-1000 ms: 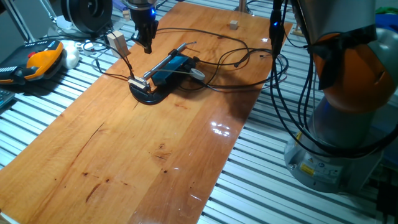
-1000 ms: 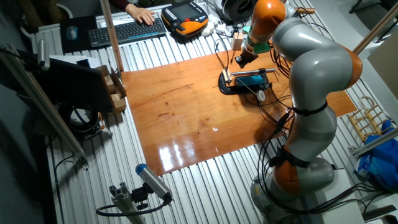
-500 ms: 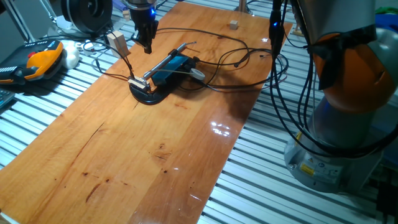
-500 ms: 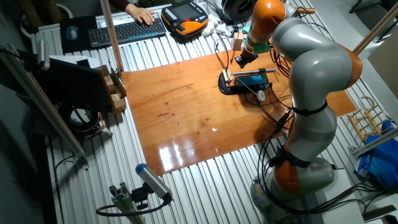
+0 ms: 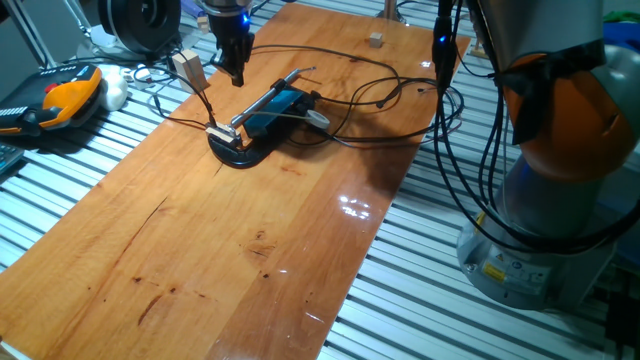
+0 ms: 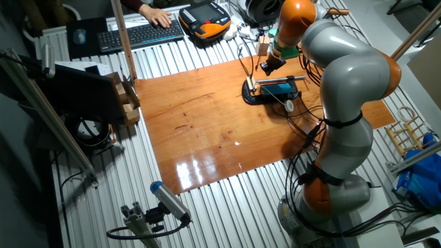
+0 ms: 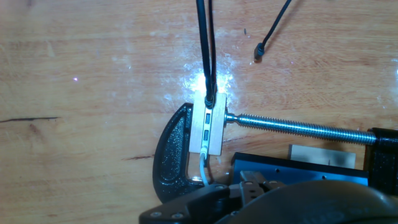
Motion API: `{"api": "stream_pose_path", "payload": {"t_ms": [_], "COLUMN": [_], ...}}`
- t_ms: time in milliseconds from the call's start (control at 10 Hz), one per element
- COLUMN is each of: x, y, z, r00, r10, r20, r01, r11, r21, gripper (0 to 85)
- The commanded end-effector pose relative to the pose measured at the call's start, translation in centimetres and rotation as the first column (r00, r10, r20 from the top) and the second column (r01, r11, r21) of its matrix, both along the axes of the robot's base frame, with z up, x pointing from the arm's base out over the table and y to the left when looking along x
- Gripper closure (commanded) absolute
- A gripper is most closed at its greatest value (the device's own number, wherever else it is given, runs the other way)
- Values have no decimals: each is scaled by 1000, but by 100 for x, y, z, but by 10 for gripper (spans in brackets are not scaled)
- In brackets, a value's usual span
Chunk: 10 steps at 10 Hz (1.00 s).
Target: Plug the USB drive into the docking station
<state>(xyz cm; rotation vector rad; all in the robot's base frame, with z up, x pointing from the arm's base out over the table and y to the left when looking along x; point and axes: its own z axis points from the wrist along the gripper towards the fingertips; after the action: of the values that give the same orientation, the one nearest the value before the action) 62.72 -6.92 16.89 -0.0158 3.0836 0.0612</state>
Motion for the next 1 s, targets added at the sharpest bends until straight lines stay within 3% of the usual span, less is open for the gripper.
{"api": "stream_pose_path", "payload": {"t_ms": [0,900], "x": [0,3], "y": [2,24], "z": [0,2], "r00": [1000,1000], "r10": [0,-2], "r20": [0,3], "r01": [0,2], "r11": [1000,1000], "r21": [0,-6], "gripper": [850,850]}}
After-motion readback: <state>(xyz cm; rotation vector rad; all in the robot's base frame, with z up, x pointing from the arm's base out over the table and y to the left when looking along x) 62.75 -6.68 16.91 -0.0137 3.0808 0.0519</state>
